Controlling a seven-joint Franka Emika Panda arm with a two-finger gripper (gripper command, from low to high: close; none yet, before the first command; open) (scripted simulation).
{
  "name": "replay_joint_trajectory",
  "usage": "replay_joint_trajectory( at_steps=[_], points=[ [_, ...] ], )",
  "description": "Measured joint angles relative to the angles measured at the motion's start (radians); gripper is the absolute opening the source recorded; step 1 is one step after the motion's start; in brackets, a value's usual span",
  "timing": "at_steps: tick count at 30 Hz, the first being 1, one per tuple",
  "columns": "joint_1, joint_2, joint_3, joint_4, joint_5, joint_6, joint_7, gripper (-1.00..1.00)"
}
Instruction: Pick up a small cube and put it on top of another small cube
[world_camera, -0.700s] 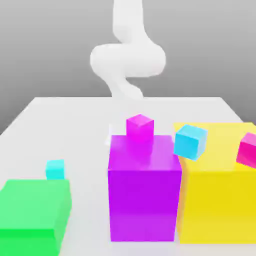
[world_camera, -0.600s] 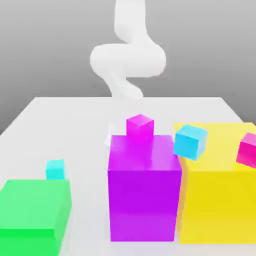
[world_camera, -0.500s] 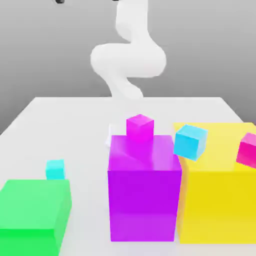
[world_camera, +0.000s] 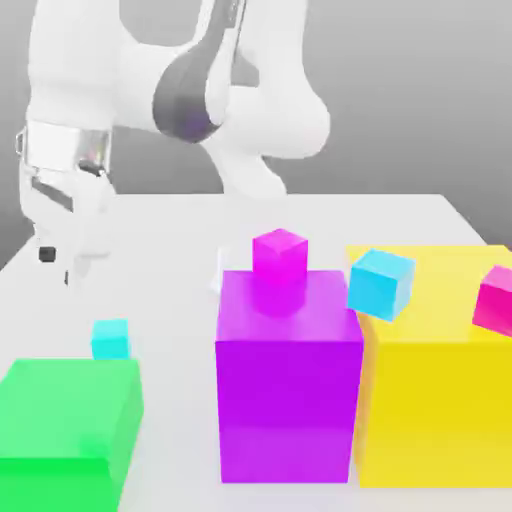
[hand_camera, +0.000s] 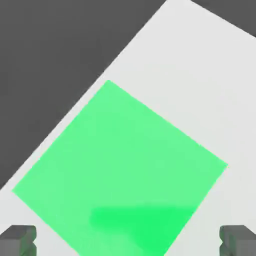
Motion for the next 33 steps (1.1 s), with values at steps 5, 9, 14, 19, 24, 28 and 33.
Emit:
replay_joint_trajectory(
  at_steps=[5,9,14,19,24,28,33],
  points=[
    [-0.090,0.105,-0.059,-0.109,0.006,0.092,0.078,0.00],
    [-0.131,0.191,-0.094,-0.167,0.038,0.166,0.105,0.00],
    [-0.123,0.312,-0.082,-0.150,0.109,0.264,0.069,0.00],
    [-0.218,0.434,0.040,-0.131,0.215,0.368,-0.007,0.00],
    [-0.290,0.498,0.107,-0.126,0.211,0.424,-0.011,-1.00],
    [-0.300,0.506,0.115,-0.125,0.208,0.432,-0.009,-1.00],
    [-0.236,0.417,0.044,-0.134,0.161,0.354,0.033,-1.00]
  ],
)
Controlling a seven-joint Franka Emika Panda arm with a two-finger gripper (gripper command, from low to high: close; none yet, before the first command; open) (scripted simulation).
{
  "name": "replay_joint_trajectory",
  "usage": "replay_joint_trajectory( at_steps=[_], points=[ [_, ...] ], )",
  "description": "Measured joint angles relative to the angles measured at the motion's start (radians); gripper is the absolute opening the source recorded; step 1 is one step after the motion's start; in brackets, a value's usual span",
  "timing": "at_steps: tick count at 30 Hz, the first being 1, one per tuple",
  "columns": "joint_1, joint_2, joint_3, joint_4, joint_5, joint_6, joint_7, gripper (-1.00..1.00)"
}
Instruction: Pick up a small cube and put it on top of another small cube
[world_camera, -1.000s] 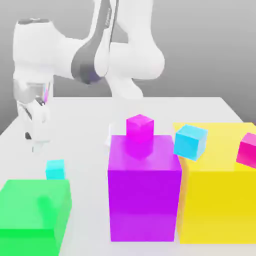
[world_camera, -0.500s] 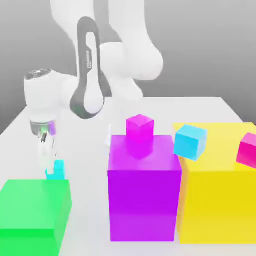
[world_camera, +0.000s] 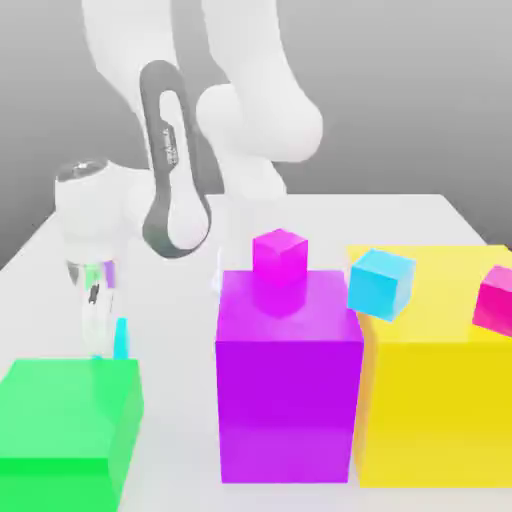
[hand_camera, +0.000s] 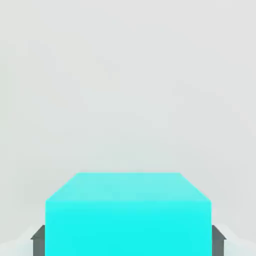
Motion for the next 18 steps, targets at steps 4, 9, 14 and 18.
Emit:
replay_joint_trajectory(
  at_steps=[4,9,14,18],
  points=[
    [0.010,-0.097,-0.031,-0.015,-0.066,-0.082,0.047,-1.00],
    [0.004,-0.217,-0.032,-0.040,-0.080,-0.180,0.048,-1.00],
    [0.066,-0.353,0.049,0.010,-0.059,-0.367,0.163,-1.00],
    [0.142,-0.466,0.129,0.066,-0.013,-0.536,0.266,-1.00]
  ],
)
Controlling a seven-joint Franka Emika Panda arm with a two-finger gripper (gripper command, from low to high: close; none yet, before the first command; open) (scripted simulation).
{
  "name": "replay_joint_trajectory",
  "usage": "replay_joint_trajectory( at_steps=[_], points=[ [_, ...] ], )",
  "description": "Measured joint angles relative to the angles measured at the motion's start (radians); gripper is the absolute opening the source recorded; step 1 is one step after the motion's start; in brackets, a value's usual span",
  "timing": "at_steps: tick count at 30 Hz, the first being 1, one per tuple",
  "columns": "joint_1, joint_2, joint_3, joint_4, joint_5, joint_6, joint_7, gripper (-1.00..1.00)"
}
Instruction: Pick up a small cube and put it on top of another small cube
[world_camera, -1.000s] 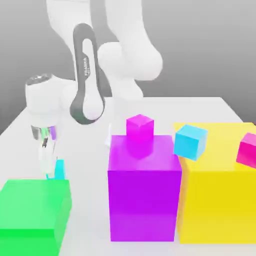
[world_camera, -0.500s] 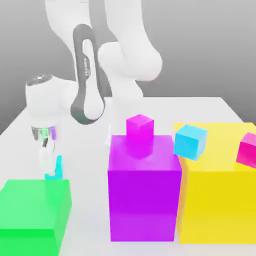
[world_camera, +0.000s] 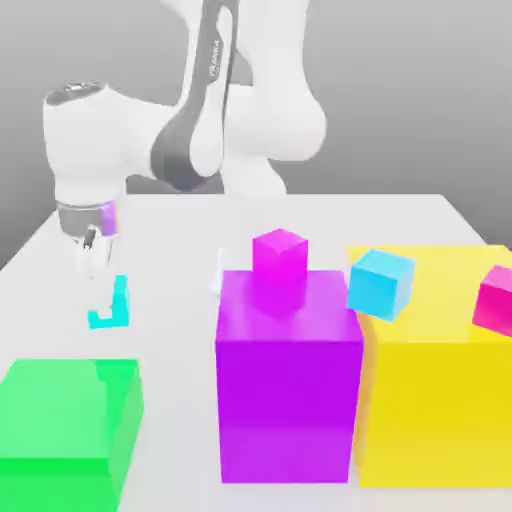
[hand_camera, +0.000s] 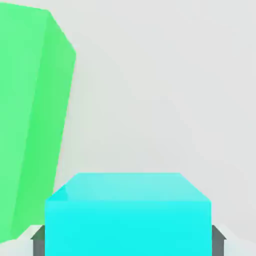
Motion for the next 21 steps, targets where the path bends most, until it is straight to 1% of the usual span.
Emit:
replay_joint_trajectory(
  at_steps=[9,15,17,19,20,21],
  points=[
    [0.181,-0.265,0.172,0.131,0.134,-0.387,0.213,-1.00],
    [0.307,-0.446,0.258,0.212,0.217,-0.641,0.347,-1.00],
    [0.324,-0.450,0.280,0.180,0.238,-0.611,0.360,-1.00],
    [0.333,-0.433,0.300,0.124,0.257,-0.538,0.361,-1.00],
    [0.335,-0.426,0.307,0.104,0.263,-0.511,0.361,1.00],
    [0.335,-0.426,0.307,0.104,0.263,-0.511,0.361,1.00]
  ],
)
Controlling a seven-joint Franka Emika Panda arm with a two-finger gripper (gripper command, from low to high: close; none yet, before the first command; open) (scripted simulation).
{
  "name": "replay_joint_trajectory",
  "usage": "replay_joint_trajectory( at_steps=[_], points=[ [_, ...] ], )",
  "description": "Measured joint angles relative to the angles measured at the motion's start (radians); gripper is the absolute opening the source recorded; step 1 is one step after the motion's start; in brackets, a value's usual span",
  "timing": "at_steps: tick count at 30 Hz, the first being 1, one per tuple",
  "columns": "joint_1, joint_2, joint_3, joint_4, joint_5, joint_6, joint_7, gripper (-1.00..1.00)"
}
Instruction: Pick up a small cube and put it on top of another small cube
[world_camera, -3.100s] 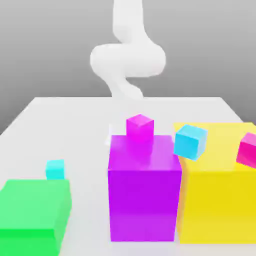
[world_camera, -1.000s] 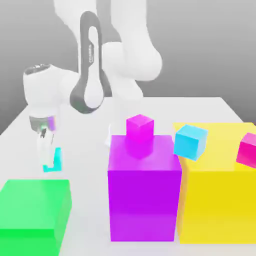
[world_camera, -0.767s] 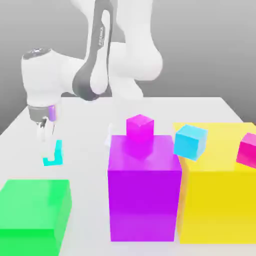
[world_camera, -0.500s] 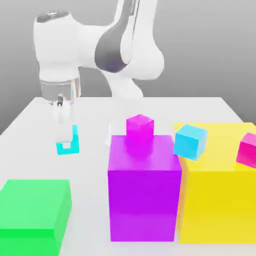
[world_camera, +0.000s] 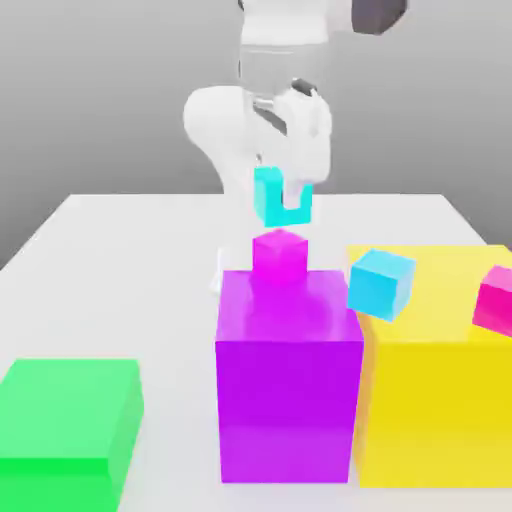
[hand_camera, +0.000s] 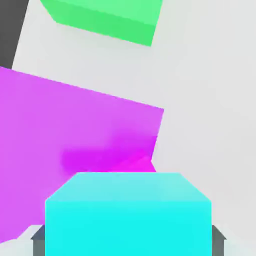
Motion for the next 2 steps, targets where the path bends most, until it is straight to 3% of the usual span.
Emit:
replay_joint_trajectory(
  at_steps=[2],
  points=[
    [0.000,0.000,0.000,0.000,0.000,0.000,0.000,1.00]
  ],
)
